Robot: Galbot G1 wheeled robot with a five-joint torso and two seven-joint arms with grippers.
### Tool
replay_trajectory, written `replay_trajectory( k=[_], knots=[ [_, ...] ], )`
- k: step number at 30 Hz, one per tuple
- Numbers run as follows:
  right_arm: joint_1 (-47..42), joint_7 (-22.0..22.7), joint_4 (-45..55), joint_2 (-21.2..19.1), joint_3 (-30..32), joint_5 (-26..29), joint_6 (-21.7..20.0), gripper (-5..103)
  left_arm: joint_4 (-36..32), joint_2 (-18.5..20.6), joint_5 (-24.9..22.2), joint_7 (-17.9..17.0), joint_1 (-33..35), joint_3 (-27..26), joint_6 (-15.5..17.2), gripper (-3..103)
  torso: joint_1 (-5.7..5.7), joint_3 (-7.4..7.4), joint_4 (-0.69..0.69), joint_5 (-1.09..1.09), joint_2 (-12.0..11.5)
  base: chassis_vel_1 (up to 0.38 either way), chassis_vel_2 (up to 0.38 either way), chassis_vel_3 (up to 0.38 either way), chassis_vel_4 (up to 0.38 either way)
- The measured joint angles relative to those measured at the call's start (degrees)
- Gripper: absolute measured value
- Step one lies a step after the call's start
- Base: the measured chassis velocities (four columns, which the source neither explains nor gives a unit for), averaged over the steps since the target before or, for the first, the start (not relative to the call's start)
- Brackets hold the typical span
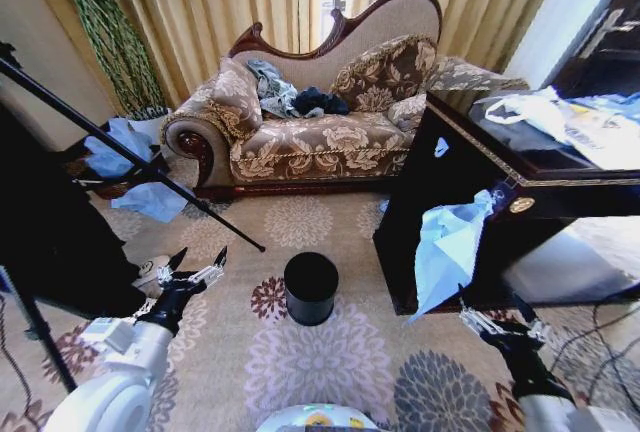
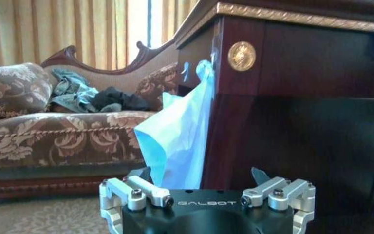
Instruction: Place a garbage bag over the trash bin.
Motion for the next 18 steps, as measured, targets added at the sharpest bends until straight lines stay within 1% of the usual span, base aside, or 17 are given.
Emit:
replay_trajectory(
  k=[1,3,4,5,6,7,8,12,14,15,16,18],
  knots=[
    [3.86,0.64,-0.96,-1.42,-0.49,-0.54,-3.40,100,0.01,2.01,-0.67,-1.79,-1.55,2.48,-0.01,100,0.00,0.00,0.03,0.03,0.00,0.000,0.000,0.000,0.000],
    [8.22,1.41,-2.04,-3.00,-1.03,-1.16,-7.13,100,0.00,5.75,-2.01,-5.16,-4.48,7.29,-0.07,100,0.01,0.00,0.01,0.03,-0.01,0.000,0.000,0.000,0.000],
    [8.22,1.41,-2.04,-3.00,-1.03,-1.16,-7.13,100,0.00,5.75,-2.01,-5.16,-4.48,7.29,-0.07,100,0.01,0.00,0.01,0.03,-0.01,0.000,0.000,0.000,0.000],
    [9.40,1.65,-2.38,-3.43,-1.18,-1.34,-8.24,100,0.00,6.83,-2.47,-6.33,-5.33,8.78,-0.09,100,0.02,0.02,0.00,0.03,-0.01,0.000,0.000,0.000,0.000],
    [9.77,1.73,-2.47,-3.56,-1.23,-1.40,-8.59,100,0.00,7.72,-4.16,-6.39,-5.88,9.38,0.82,100,0.02,0.02,0.02,0.01,-0.01,0.000,0.000,0.000,0.000],
    [9.77,1.73,-2.47,-3.56,-1.23,-1.40,-8.59,100,0.00,7.72,-4.16,-6.39,-5.88,9.38,0.82,100,0.02,0.02,0.02,0.01,-0.01,0.000,0.000,0.000,0.000],
    [9.90,1.77,-2.50,-3.61,-1.25,-1.43,-8.71,100,0.00,8.58,-6.04,-6.09,-6.46,9.73,2.01,100,0.01,0.01,0.01,0.01,0.00,0.000,0.000,0.000,0.000],
    [9.89,1.79,-2.49,-3.66,-1.26,-1.39,-8.89,100,0.00,8.67,-8.26,-6.18,-6.43,9.32,3.12,100,0.00,0.00,0.00,0.01,0.00,0.000,0.000,0.000,0.000],
    [9.03,1.49,-1.17,-4.30,-0.58,0.35,-10.70,100,0.00,8.07,-8.81,-6.33,-5.63,8.10,3.34,100,0.01,0.01,0.02,0.05,0.00,0.000,0.000,0.000,0.000],
    [9.03,1.49,-1.17,-4.30,-0.58,0.35,-10.70,100,0.00,8.07,-8.81,-6.33,-5.63,8.10,3.34,100,0.01,0.01,0.02,0.05,0.00,0.000,0.000,0.000,0.000],
    [7.77,1.00,0.55,-5.07,0.34,2.48,-12.67,100,0.00,7.80,-8.85,-6.33,-5.31,7.53,3.35,100,0.01,0.01,0.02,0.02,0.00,0.000,0.000,0.000,0.000],
    [6.08,0.32,2.03,-6.05,1.55,5.37,-15.27,100,0.00,7.66,-8.87,-6.34,-5.08,7.18,3.31,100,0.00,0.00,0.02,-0.03,0.00,0.000,0.000,0.000,0.000]
  ],
)
